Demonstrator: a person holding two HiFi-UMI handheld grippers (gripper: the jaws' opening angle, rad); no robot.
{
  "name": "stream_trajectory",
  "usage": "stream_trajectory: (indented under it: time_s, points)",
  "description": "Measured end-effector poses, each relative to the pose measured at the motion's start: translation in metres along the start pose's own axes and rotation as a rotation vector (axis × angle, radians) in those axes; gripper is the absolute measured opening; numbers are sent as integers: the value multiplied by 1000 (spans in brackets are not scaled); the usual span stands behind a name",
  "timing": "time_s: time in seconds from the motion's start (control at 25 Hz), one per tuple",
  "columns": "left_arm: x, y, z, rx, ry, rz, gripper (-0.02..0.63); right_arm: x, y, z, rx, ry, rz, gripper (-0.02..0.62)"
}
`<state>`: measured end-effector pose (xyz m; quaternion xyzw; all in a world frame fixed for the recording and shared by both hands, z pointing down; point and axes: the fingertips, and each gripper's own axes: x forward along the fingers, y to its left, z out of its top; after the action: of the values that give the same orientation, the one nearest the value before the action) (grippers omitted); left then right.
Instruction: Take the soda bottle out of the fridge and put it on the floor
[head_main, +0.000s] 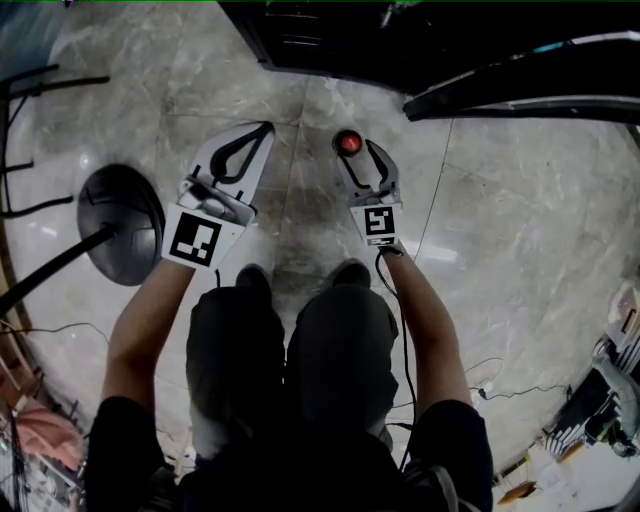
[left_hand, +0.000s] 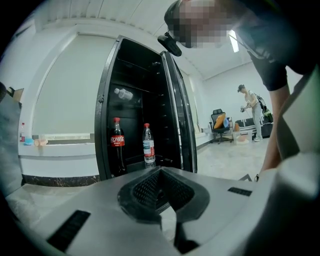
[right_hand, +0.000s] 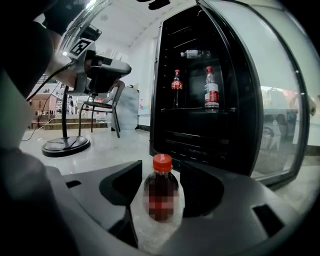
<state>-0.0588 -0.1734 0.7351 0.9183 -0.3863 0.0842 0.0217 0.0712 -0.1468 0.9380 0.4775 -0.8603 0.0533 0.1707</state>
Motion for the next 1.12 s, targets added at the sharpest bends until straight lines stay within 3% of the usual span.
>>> stream_trajectory:
  time_s: [0.16, 0.4, 0.76, 1.12]
  points:
    - [-4, 1, 4, 5, 6, 2, 25, -9, -4, 12, 3, -18, -20, 187]
    - [-6, 12, 7, 29, 26, 40, 23, -18, -8, 32, -36, -32, -28, 29]
    - [-23, 25, 60, 60, 50, 98, 24, -51, -15, 112, -37, -53, -30, 20]
    - [-46, 24, 169, 82, 32, 138, 24, -105, -26, 236, -27, -71, -49, 20]
